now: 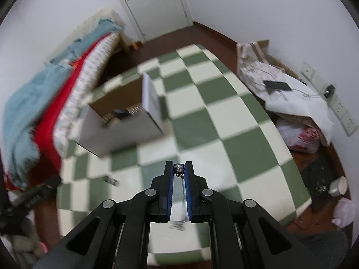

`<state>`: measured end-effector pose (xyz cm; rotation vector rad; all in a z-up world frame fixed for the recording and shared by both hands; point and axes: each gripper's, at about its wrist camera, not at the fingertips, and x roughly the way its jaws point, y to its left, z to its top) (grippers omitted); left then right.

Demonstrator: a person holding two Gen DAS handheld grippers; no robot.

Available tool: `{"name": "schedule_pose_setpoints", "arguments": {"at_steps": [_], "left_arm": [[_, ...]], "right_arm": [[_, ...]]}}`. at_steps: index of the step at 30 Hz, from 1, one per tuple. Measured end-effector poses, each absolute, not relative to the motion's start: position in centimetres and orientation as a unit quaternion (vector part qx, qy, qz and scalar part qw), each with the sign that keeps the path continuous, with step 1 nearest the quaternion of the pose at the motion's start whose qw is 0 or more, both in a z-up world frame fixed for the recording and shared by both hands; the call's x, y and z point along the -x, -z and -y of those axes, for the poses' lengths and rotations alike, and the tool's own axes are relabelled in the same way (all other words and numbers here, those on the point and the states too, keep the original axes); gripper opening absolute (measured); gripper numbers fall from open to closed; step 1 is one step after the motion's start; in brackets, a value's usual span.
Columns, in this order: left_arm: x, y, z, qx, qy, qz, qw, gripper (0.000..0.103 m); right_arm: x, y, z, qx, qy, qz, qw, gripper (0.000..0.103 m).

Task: Organize jewelry
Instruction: 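Carry the earring and silver chain into the box and open both tools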

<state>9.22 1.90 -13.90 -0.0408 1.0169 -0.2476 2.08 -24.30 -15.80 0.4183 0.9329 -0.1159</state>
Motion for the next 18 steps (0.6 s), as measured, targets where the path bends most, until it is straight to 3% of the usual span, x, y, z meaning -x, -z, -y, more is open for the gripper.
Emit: {"name": "schedule_pose_setpoints", "arguments": {"at_steps": [18], "left_arm": [[-20.2,8.3,2.5,0.003,0.167,-0.466,0.869,0.006]], "right_arm": [[-12.6,2.6,22.5,-0.168,-0.026,-0.368,0.914,0.010]]}}
